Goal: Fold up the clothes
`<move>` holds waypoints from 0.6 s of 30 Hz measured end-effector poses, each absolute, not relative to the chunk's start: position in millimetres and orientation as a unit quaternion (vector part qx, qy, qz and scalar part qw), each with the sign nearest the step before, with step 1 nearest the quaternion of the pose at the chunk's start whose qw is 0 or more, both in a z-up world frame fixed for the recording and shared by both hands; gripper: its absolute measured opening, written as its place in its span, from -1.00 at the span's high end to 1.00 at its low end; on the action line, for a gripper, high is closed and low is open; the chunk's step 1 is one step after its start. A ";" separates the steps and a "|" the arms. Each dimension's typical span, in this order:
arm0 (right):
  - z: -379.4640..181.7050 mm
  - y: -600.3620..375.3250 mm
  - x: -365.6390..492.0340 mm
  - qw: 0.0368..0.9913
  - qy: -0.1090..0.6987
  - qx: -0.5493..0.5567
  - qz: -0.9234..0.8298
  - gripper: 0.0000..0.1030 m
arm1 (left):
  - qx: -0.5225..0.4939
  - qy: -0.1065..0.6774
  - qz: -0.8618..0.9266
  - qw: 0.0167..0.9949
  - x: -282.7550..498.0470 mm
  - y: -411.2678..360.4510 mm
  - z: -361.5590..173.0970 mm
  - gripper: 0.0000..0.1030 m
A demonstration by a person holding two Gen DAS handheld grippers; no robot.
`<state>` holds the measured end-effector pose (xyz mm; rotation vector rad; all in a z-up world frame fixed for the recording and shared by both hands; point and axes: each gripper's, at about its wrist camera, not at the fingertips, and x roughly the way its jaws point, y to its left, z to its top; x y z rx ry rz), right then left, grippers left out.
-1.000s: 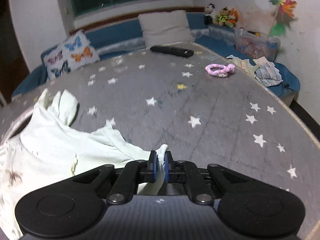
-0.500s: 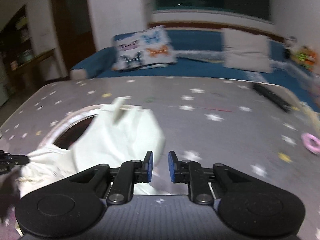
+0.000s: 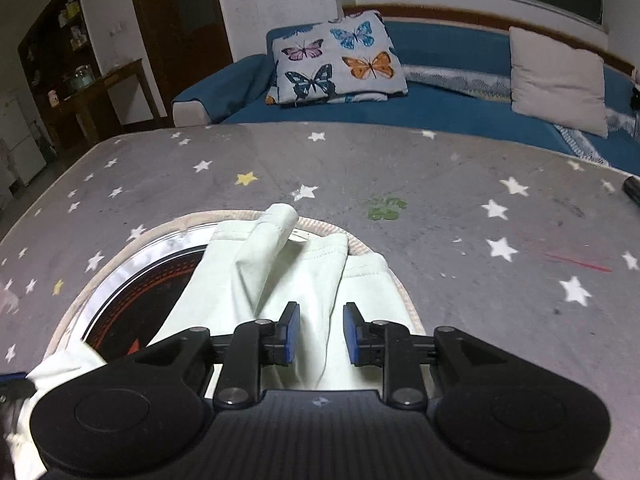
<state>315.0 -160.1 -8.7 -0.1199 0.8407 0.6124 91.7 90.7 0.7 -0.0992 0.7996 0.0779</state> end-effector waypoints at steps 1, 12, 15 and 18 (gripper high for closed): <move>-11.3 -158.3 317.3 0.866 0.402 -0.056 0.293 0.55 | -0.049 0.389 0.038 0.919 92.1 91.0 0.6 0.98; -13.8 -155.3 321.3 0.877 0.385 -0.050 0.284 0.97 | -0.050 0.389 0.039 0.919 91.4 92.3 0.1 0.98; -11.1 -157.8 321.2 0.888 0.377 -0.057 0.257 0.97 | -0.050 0.388 0.039 0.919 91.4 92.7 0.0 0.98; -6.7 -161.9 320.2 0.894 0.371 -0.044 0.248 0.87 | -0.052 0.388 0.039 0.920 91.4 93.0 -0.3 0.98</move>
